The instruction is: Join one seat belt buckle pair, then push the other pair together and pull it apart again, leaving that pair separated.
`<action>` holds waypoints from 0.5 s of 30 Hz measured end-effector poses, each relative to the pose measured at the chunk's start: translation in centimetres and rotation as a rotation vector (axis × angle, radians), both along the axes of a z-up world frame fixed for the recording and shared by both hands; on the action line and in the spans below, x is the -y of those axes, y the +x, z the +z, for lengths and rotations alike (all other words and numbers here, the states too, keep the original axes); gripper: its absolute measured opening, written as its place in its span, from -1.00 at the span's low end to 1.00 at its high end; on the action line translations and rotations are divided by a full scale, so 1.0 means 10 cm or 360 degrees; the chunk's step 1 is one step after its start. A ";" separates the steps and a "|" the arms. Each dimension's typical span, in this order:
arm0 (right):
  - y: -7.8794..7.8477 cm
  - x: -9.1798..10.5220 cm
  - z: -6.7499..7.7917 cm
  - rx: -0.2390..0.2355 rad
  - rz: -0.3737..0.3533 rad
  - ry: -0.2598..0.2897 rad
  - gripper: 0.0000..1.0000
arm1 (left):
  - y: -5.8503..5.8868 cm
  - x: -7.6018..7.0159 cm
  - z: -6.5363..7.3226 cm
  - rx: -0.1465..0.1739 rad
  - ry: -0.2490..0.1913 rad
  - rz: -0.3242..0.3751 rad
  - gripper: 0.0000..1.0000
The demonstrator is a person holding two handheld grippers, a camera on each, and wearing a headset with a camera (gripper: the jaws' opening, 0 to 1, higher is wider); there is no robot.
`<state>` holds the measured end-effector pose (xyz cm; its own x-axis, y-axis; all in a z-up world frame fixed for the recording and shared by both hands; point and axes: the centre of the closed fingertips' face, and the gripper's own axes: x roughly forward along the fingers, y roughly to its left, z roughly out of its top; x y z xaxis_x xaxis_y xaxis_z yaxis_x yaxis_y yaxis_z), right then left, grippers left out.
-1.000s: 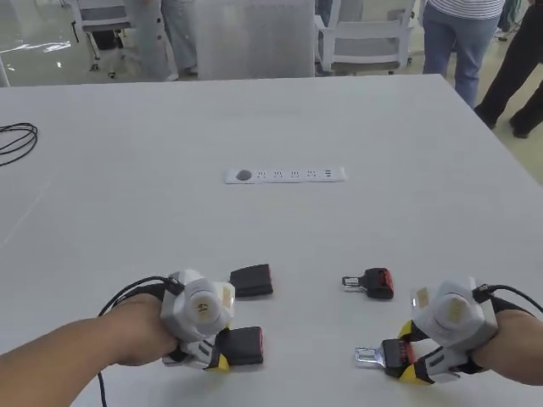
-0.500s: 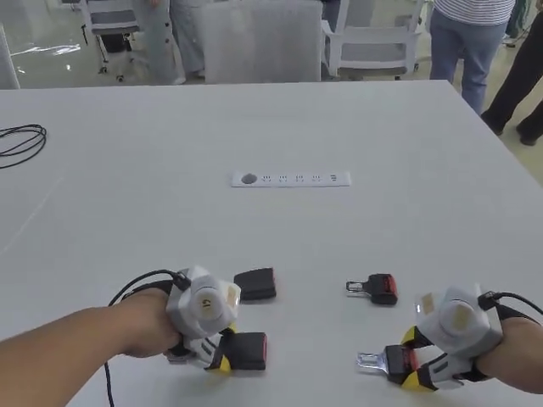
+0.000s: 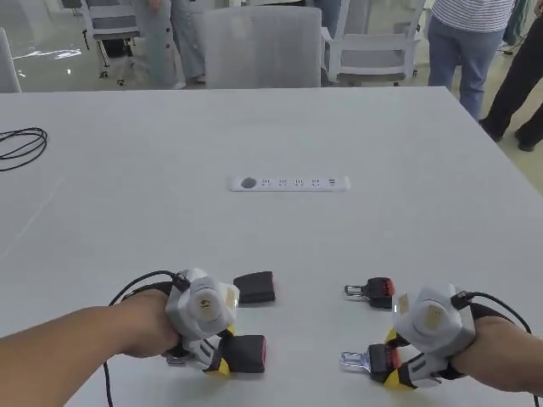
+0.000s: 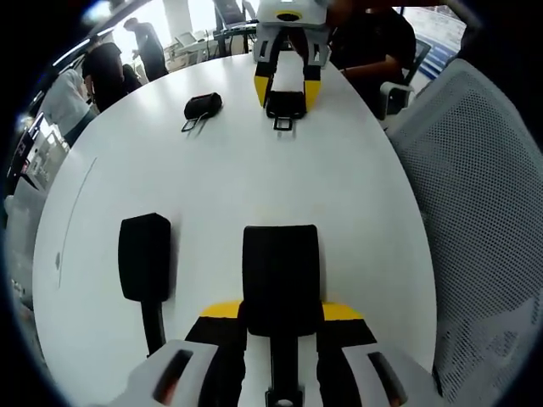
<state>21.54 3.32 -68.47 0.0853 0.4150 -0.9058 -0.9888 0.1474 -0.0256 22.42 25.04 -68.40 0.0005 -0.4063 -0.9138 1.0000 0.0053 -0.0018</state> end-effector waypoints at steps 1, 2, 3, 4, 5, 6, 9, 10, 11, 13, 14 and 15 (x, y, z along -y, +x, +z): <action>0.00 -0.03 0.00 0.0005 0.0002 0.0003 -0.31 | 0.00 0.00 0.00 0.0000 0.0002 0.0002 -0.36; 0.00 -0.05 0.00 0.0005 -0.0001 0.0008 -0.31 | 0.00 0.00 0.00 -0.0003 -0.0006 0.0012 -0.36; 0.01 -0.07 0.00 0.0004 -0.0004 0.0013 -0.31 | 0.00 0.00 0.00 -0.0006 -0.0017 0.0022 -0.36; 0.02 -0.09 0.00 0.0005 -0.0008 0.0017 -0.31 | 0.00 0.00 0.00 -0.0008 -0.0030 0.0030 -0.36; 0.02 -0.12 0.00 0.0010 -0.0008 0.0019 -0.31 | 0.00 0.00 0.01 -0.0009 -0.0035 0.0035 -0.36; 0.02 -0.14 0.00 0.0016 -0.0002 0.0020 -0.31 | 0.00 0.00 0.00 -0.0008 -0.0036 0.0038 -0.36; 0.01 -0.22 0.00 0.0028 0.0009 0.0028 -0.31 | 0.00 0.00 0.01 -0.0004 -0.0026 0.0035 -0.37; 0.01 -0.24 0.01 0.0031 0.0008 0.0031 -0.31 | 0.00 0.00 0.01 -0.0004 -0.0024 0.0034 -0.37; 0.01 -0.28 0.01 0.0036 0.0004 0.0036 -0.31 | 0.00 0.01 0.01 -0.0003 -0.0019 0.0032 -0.36; 0.01 -0.34 0.01 0.0057 0.0010 0.0038 -0.31 | 0.00 0.00 0.01 -0.0003 -0.0013 0.0029 -0.36; 0.01 -0.37 0.01 0.0061 0.0016 0.0037 -0.31 | 0.00 0.00 0.01 -0.0003 -0.0012 0.0030 -0.36; 0.01 -0.39 0.01 0.0062 0.0018 0.0038 -0.31 | 0.00 0.00 0.01 -0.0002 -0.0009 0.0029 -0.36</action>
<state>21.59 7.26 -68.35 0.1154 0.4377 -0.8917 -0.9887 0.1369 -0.0607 22.39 25.04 -68.32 0.0067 -0.4114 -0.9114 0.9997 0.0237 -0.0034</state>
